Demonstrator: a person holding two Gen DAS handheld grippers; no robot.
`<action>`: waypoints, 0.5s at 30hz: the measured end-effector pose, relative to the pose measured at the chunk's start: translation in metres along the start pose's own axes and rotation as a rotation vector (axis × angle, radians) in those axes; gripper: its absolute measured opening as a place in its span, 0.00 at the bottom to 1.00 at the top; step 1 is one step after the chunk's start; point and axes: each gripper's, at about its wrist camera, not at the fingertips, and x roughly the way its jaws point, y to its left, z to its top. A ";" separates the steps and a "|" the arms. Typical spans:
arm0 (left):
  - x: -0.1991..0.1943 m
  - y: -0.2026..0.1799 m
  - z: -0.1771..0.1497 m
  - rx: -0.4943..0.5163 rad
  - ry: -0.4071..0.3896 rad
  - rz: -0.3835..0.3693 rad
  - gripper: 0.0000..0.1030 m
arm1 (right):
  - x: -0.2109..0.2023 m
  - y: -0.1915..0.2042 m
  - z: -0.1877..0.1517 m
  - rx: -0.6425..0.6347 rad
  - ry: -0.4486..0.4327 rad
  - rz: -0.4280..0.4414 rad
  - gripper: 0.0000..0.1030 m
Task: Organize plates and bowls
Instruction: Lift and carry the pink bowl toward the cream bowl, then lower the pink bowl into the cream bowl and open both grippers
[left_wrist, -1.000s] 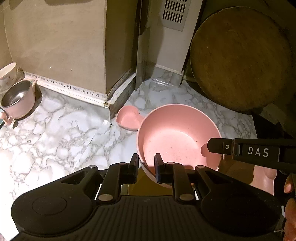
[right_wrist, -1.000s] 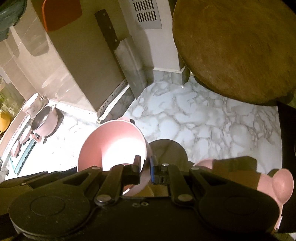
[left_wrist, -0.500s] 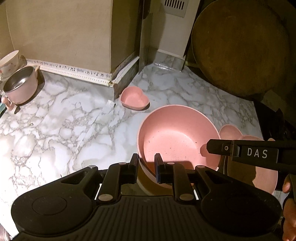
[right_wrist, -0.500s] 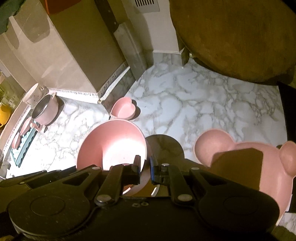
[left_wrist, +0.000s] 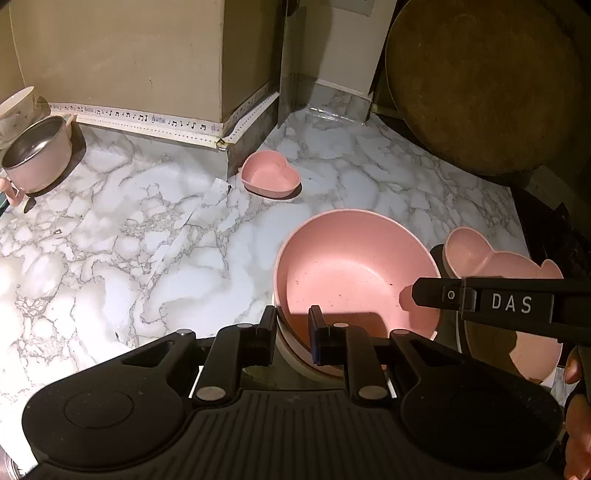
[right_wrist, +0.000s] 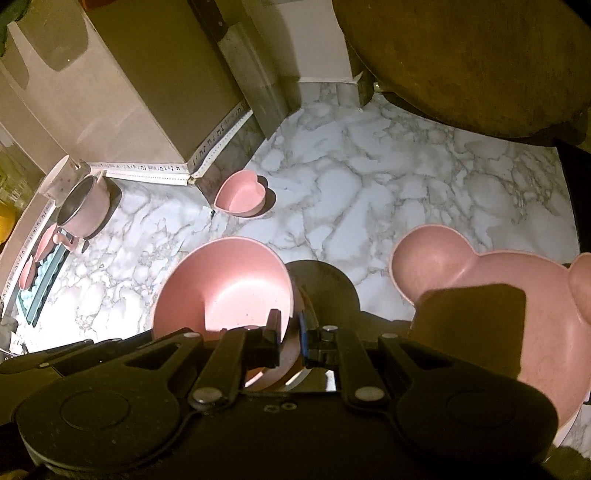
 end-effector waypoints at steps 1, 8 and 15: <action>0.001 0.000 0.000 0.000 0.002 0.000 0.17 | 0.001 0.000 0.000 0.001 0.002 -0.001 0.08; 0.005 0.001 0.000 0.003 0.012 0.000 0.17 | 0.006 -0.002 0.000 0.011 0.015 0.000 0.09; 0.007 0.001 0.000 0.003 0.019 -0.002 0.17 | 0.007 -0.003 0.000 0.019 0.020 0.008 0.13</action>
